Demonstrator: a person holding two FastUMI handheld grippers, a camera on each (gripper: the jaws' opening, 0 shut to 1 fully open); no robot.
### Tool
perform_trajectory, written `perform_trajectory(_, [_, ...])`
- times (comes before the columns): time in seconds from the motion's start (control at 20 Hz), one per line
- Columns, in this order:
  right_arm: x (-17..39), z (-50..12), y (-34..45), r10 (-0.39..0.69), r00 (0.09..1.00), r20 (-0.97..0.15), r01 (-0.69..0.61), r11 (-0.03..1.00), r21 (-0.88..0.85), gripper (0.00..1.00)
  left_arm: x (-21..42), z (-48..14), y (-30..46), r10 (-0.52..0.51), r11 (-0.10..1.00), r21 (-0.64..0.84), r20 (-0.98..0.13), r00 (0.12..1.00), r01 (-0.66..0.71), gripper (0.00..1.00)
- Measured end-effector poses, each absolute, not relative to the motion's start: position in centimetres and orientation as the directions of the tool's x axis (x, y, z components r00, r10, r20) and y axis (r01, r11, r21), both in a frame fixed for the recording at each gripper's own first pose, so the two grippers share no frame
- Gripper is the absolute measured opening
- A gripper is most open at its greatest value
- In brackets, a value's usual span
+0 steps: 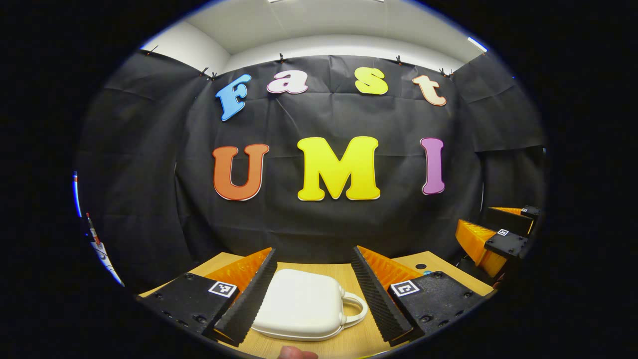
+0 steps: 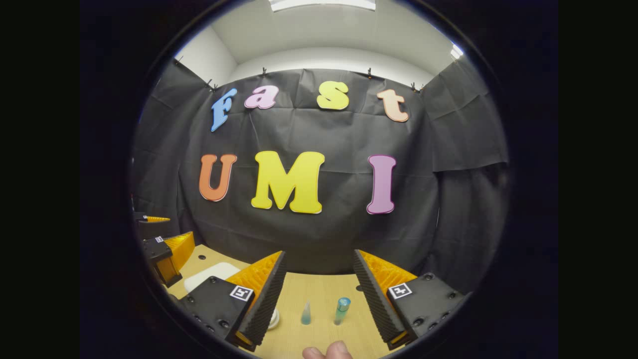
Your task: First open the suitcase, pack the skin care products into it, and then close the suitcase.
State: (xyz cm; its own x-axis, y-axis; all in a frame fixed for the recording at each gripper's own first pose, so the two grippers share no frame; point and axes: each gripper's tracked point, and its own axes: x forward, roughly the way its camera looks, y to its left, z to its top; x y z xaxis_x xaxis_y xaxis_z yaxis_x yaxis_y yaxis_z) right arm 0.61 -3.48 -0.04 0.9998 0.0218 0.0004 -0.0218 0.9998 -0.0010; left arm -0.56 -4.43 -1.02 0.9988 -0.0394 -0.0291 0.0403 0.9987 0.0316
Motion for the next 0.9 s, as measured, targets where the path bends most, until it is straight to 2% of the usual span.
perform_trajectory(0.45, [0.7,-2.3,-5.5,0.02,0.998,-0.058,-0.02,1.0,0.012,0.8,-0.3,-3.3,-6.8,-0.094,0.993,0.068,-0.083,0.992,0.1,0.96])
perform_trajectory(0.7, [0.8,-4.4,-9.1,-0.029,0.993,-0.112,0.029,1.0,0.0,0.8,1.3,-9.0,-10.5,-0.211,0.949,0.184,-0.227,0.951,0.255,0.98])
perform_trajectory(0.9, [0.5,-6.4,-13.4,-0.104,0.982,-0.157,0.101,0.995,-0.026,0.8,1.7,-13.5,-13.2,-0.263,0.89,0.285,-0.315,0.912,0.355,0.99])
